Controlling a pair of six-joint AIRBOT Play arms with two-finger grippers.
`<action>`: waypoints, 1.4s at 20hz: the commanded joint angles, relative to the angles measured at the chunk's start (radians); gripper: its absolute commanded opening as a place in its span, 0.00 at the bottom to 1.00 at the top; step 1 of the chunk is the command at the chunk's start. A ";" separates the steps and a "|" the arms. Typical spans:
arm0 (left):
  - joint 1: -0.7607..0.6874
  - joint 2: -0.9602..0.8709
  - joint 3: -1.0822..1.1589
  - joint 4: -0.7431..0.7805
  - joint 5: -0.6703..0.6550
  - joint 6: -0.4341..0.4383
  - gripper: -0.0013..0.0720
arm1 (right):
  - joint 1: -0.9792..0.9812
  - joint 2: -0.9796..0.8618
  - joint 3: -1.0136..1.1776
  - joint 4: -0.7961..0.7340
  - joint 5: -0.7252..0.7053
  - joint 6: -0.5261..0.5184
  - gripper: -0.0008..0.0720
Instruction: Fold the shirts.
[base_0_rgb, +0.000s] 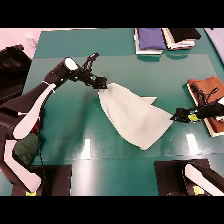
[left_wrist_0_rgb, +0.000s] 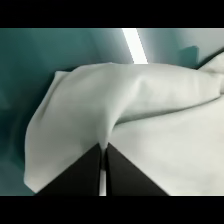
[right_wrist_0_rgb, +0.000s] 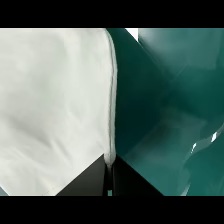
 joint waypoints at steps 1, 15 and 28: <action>0.015 0.023 0.063 0.020 -0.034 -0.012 0.05 | 0.000 0.044 0.061 0.002 0.008 0.002 0.04; 0.015 0.694 0.346 0.235 -0.119 0.007 0.05 | 0.000 0.181 1.048 0.002 0.147 0.106 0.04; -0.196 0.541 -0.402 0.229 -0.117 0.002 0.76 | 0.000 0.203 0.426 -0.008 0.127 0.113 0.04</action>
